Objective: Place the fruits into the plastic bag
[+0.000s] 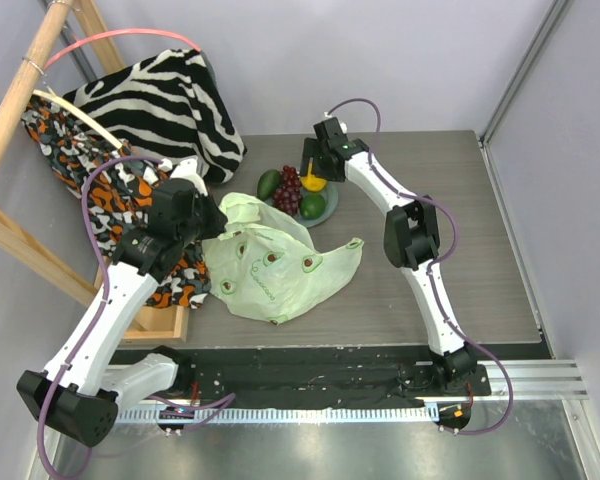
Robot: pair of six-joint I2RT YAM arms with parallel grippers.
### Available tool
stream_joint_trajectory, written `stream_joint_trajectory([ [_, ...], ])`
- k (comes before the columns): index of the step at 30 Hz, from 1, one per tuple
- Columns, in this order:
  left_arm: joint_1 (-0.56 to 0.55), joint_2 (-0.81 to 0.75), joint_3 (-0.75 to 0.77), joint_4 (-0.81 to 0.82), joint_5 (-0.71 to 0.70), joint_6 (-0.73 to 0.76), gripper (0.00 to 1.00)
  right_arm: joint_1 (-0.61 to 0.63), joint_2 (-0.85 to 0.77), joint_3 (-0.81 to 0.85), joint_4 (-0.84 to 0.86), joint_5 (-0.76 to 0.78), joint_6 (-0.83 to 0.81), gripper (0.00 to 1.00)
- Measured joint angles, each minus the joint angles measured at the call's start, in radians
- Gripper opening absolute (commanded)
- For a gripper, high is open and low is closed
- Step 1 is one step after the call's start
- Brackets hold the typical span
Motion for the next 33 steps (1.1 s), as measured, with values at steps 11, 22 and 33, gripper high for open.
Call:
stream_joint_trajectory([
  [11, 0.000, 0.000, 0.000, 0.000, 0.000, 0.000, 0.00, 0.000, -0.013, -0.031, 0.031, 0.000, -0.005, 0.53],
  [22, 0.000, 0.000, 0.000, 0.000, 0.000, -0.001, 0.00, -0.009, -0.083, -0.124, 0.045, 0.021, -0.030, 0.48],
  [33, 0.000, 0.000, 0.000, 0.000, 0.000, -0.004, 0.00, -0.021, -0.207, -0.198, 0.053, 0.039, -0.054, 0.46],
])
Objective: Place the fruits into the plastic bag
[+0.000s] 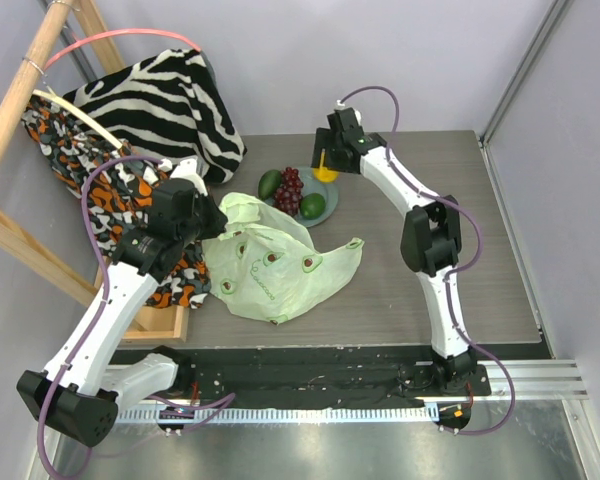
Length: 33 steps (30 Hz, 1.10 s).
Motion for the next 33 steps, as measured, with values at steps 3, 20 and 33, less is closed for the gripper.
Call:
stream_joint_trajectory([
  [3, 0.000, 0.000, 0.000, 0.000, 0.000, -0.001, 0.00, 0.000, -0.051, -0.034, 0.007, -0.019, -0.011, 0.45],
  [20, 0.000, 0.000, 0.000, 0.002, 0.000, -0.013, 0.00, 0.003, -0.466, -0.502, 0.194, -0.325, -0.013, 0.43],
  [33, 0.000, -0.001, 0.000, 0.006, -0.001, -0.027, 0.00, 0.108, -0.579, -0.777, 0.315, -0.493, -0.002, 0.42],
])
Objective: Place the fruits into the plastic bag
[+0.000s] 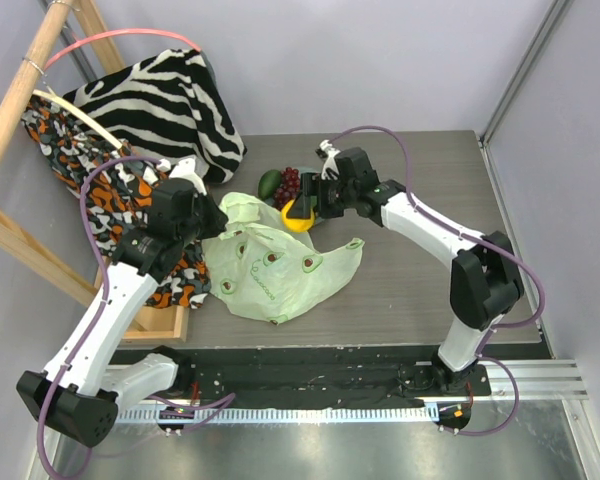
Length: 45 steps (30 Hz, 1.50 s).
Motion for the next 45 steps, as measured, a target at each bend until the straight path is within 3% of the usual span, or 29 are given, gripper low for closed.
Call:
stream_joint_trajectory([
  [28, 0.000, -0.062, -0.017, 0.010, -0.029, -0.010, 0.00, 0.146, -0.067, -0.115, -0.002, -0.076, -0.032, 0.41],
  [45, 0.000, -0.072, -0.017, 0.019, -0.017, -0.022, 0.00, 0.253, 0.150, -0.001, 0.048, -0.163, 0.008, 0.42],
])
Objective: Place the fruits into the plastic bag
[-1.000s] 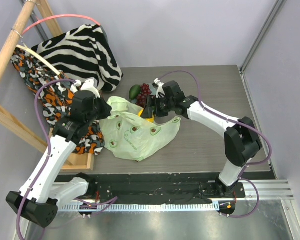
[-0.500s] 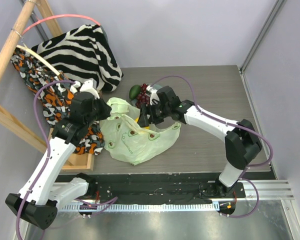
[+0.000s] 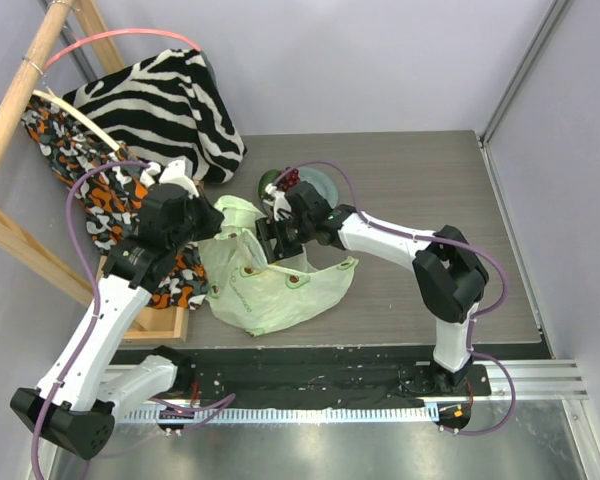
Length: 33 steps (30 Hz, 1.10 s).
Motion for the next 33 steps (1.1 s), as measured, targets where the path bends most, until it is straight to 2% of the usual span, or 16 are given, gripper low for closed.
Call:
stream_joint_trajectory([
  [12, 0.000, -0.022, 0.000, 0.005, -0.002, 0.000, 0.00, 0.051, 0.063, 0.068, 0.033, 0.106, 0.025, 0.43],
  [22, 0.000, -0.054, 0.000, 0.005, -0.035, 0.000, 0.00, 0.054, 0.121, 0.089, -0.006, 0.202, 0.010, 0.49],
  [25, 0.000, -0.054, 0.000, 0.005, -0.041, 0.000, 0.00, 0.054, 0.139, 0.092, -0.027, 0.211, 0.000, 0.53],
  [28, 0.000, -0.054, 0.000, 0.005, -0.044, -0.001, 0.00, 0.053, 0.139, 0.096, -0.040, 0.216, -0.013, 0.64],
  [29, 0.000, -0.054, 0.000, 0.005, -0.045, -0.001, 0.00, 0.054, 0.139, 0.098, -0.040, 0.217, -0.016, 0.71],
  [33, 0.000, -0.054, 0.000, 0.005, -0.051, -0.001, 0.00, 0.054, 0.139, 0.107, -0.044, 0.217, -0.030, 0.78],
])
